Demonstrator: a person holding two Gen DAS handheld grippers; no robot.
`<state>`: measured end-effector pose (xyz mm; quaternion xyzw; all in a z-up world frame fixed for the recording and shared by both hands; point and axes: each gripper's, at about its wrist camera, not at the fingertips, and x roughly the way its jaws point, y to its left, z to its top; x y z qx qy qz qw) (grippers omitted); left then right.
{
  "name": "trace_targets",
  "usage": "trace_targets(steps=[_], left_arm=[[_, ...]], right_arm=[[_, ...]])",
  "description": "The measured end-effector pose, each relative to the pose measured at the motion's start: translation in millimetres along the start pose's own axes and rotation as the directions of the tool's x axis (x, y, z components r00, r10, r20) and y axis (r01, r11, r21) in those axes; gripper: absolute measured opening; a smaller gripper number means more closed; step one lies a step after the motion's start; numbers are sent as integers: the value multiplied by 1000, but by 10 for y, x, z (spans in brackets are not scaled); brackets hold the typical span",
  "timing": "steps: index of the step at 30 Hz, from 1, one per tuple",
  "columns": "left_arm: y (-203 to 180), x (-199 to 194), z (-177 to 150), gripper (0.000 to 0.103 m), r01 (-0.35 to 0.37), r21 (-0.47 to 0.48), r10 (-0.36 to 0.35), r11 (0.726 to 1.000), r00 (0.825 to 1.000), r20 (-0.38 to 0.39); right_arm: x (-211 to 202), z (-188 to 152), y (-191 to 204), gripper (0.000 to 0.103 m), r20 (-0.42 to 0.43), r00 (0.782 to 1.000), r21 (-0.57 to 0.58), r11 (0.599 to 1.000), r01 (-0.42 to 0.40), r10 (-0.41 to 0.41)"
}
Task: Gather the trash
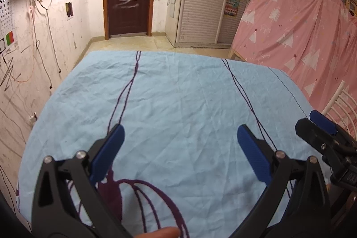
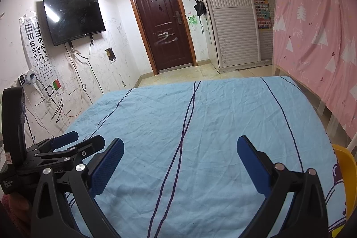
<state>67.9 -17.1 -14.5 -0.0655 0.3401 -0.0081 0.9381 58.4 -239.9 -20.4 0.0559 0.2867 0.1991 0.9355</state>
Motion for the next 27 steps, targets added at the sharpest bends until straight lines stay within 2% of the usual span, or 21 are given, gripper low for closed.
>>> trace_targets(steps=[27], left_arm=[[44,-27,-88,97,5,10,-5,1000,1000,10]], right_arm=[[2,2,-5,94,-1,1000,-1,1000,1,-1]])
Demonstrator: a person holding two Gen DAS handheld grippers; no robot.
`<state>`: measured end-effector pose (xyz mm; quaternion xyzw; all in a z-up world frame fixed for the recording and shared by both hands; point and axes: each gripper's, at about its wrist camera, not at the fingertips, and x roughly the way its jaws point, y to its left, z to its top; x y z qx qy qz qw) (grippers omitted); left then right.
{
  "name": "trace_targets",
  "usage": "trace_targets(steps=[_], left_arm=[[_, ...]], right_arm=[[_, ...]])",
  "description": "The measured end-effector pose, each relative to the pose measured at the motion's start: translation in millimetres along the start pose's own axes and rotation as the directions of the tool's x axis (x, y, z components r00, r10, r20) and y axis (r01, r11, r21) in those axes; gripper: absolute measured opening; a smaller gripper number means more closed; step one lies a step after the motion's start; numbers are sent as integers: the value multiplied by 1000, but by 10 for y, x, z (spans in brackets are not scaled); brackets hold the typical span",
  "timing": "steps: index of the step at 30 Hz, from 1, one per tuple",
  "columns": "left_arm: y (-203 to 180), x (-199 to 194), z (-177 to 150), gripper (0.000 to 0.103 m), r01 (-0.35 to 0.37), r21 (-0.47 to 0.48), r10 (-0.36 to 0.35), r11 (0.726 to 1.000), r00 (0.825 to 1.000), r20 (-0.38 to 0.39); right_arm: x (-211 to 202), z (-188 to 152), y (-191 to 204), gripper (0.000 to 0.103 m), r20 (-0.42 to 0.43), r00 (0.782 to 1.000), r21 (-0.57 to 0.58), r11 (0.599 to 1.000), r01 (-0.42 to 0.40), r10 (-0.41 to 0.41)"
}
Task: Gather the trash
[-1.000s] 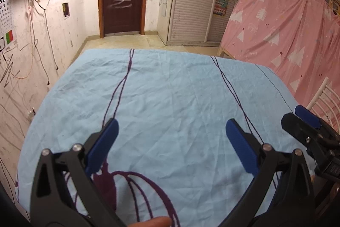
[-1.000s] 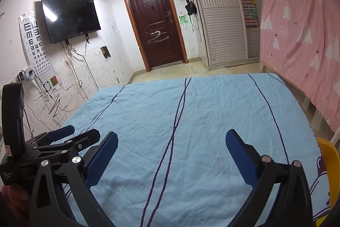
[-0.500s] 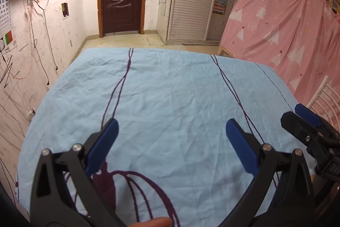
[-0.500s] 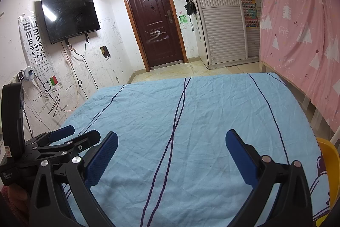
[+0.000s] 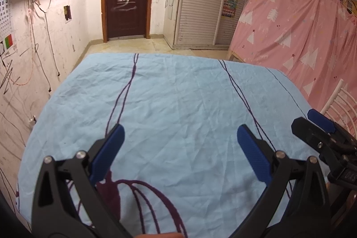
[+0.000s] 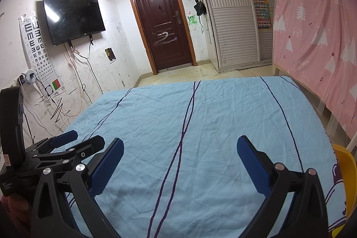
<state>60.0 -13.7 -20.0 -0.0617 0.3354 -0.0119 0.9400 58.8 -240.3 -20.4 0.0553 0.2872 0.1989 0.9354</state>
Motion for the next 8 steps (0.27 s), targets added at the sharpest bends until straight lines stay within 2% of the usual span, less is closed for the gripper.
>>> trace_targets(steps=[8], left_arm=[[10,26,124,97,3,-12,-3,1000,999,-35]], right_arm=[[33,10,-16,94,-15,1000,6,1000,-3,3]])
